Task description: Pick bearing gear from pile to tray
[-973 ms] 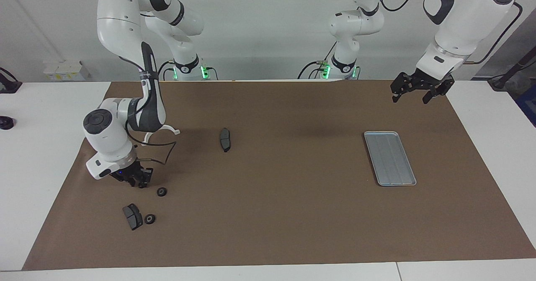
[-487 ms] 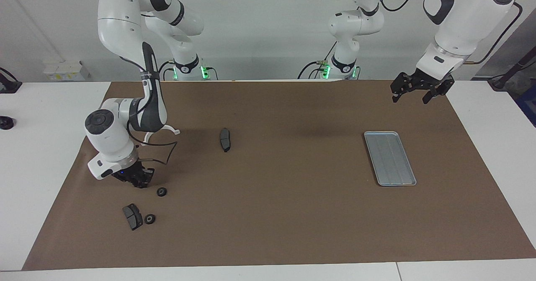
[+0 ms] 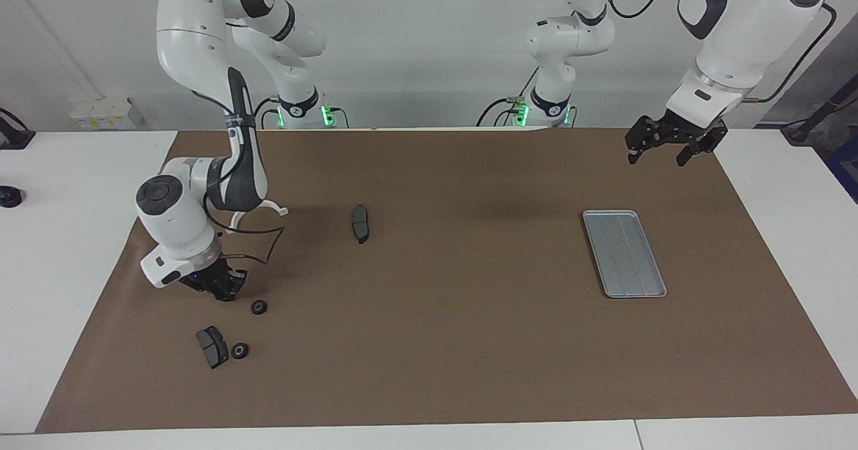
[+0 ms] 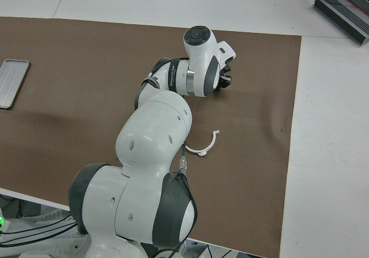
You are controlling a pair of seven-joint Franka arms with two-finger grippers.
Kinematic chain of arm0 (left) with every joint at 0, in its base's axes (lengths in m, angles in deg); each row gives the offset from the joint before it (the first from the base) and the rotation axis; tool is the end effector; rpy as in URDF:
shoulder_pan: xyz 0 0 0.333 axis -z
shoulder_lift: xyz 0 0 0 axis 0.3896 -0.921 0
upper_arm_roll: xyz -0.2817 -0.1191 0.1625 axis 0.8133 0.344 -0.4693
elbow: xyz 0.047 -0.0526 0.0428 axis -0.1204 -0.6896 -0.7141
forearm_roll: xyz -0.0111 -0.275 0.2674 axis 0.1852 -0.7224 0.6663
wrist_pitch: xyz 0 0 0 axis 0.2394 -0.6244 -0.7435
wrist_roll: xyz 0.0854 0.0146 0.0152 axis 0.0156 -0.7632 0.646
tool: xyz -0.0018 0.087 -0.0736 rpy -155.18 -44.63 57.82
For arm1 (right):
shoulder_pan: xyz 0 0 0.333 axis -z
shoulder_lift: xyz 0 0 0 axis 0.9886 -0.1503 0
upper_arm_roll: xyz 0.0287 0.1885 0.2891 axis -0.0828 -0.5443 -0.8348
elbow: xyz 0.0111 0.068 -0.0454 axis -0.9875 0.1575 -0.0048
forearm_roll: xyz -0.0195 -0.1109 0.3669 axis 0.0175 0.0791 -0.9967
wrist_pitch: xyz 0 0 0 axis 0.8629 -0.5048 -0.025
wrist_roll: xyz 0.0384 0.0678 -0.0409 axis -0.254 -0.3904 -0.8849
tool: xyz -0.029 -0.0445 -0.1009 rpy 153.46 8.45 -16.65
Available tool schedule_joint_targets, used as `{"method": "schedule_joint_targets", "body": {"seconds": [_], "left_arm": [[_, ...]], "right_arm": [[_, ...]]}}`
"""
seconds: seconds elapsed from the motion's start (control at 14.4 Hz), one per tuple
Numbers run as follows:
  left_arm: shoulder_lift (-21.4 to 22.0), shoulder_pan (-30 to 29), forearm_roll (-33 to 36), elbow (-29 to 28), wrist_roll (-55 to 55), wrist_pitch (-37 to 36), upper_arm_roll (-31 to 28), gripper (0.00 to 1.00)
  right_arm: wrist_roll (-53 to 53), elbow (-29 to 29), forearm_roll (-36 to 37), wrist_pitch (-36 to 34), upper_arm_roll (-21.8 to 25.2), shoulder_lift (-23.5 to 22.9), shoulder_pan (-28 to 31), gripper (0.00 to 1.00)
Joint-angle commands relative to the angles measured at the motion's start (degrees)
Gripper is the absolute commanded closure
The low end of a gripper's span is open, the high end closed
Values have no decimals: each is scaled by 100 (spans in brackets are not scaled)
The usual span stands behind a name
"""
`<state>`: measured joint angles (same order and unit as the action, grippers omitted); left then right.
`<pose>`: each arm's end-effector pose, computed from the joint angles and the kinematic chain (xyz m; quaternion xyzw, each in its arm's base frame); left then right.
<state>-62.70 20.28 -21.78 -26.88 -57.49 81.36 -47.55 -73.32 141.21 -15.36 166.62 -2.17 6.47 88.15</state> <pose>0.5484 -0.0370 0.6222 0.9978 -0.0642 -0.0165 0.0062 0.6637 -0.0635 0.3193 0.9985 -0.0233 0.0373 0.0333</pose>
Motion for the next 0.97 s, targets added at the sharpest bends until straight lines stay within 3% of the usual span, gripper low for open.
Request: {"method": "schedule_joint_targets", "body": {"seconds": [0.0,0.14,0.42,0.7,0.9], "left_arm": [[96,-69,-77,-88,-86,32,17,0],[96,-69,-77,-88,-86,41,17,0],[96,-69,-77,-88,-86,32,17,0],[96,-69,-77,-88,-86,32,17,0],[96,-69,-77,-88,-86,32,17,0]], "right_arm": [[49,-69,63,106,-26,-57,-2,100],[49,-209,63,1,-44,-5,-90,100],[328,-586,71,-631,-26,223,-844,100],[1688,-1087,71,-1211,-26,250,-1933,100],[2384,-1229,28,-1187,-70,233,-2567,100]]}}
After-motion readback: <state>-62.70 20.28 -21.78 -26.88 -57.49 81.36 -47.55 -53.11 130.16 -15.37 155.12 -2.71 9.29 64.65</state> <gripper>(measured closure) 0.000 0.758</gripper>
